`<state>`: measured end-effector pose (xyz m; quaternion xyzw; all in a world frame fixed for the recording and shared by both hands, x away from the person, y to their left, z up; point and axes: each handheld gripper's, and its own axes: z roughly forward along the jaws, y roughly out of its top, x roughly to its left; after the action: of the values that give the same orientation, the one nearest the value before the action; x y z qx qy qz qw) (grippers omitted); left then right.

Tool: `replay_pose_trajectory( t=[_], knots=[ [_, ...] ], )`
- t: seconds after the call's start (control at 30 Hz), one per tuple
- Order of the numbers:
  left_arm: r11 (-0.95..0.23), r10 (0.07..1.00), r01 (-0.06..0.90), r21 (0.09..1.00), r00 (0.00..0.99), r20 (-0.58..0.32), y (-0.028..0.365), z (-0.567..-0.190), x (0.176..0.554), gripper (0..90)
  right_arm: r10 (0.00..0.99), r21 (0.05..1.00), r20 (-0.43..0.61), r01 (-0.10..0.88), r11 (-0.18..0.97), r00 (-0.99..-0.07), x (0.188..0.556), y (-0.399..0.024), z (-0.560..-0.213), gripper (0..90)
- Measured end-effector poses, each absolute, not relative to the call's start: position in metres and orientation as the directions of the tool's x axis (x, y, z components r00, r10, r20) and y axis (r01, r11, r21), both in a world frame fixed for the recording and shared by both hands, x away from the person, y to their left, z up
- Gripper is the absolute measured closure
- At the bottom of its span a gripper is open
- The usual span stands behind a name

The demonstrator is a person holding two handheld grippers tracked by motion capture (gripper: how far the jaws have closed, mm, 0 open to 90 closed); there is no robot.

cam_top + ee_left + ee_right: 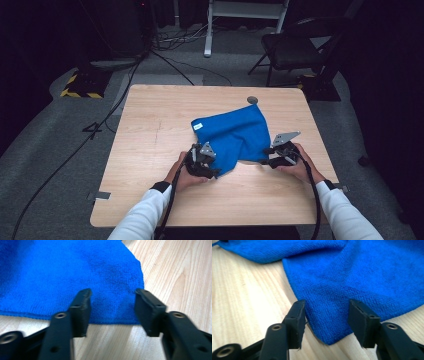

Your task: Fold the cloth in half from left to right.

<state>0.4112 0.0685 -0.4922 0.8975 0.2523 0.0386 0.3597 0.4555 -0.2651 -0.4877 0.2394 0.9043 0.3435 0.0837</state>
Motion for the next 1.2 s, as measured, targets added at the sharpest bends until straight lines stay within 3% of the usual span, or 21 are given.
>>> replay_pose_trajectory(
  t=[0.1,0.3,0.47,1.03,1.13,1.2],
  knots=[
    [-0.614,0.477,0.422,0.667,0.872,-0.112,0.071,-0.492,0.412,59.8,0.494,0.666,-0.001,0.368,0.649,-0.869,0.457,-0.265,-0.488,59.8],
    [-0.632,0.477,0.412,0.657,0.874,-0.089,0.076,-0.491,0.414,80.5,0.487,0.658,-0.044,0.342,0.671,-0.872,0.455,-0.266,-0.487,82.1],
    [-0.641,0.473,0.412,0.648,0.877,-0.089,0.086,-0.490,0.412,88.2,0.480,0.642,-0.056,0.336,0.689,-0.875,0.448,-0.274,-0.486,85.8],
    [-0.681,0.477,0.411,0.606,0.877,-0.059,0.123,-0.486,0.381,88.3,0.462,0.667,0.036,0.365,0.650,-0.886,0.395,-0.310,-0.478,85.4],
    [-0.654,0.483,0.412,0.634,0.873,-0.069,0.125,-0.482,0.376,83.4,0.448,0.656,0.033,0.358,0.665,-0.893,0.383,-0.308,-0.481,84.9],
    [-0.627,0.483,0.408,0.664,0.872,-0.080,0.122,-0.477,0.373,76.7,0.455,0.653,0.018,0.355,0.669,-0.890,0.378,-0.308,-0.480,79.8]
  ],
)
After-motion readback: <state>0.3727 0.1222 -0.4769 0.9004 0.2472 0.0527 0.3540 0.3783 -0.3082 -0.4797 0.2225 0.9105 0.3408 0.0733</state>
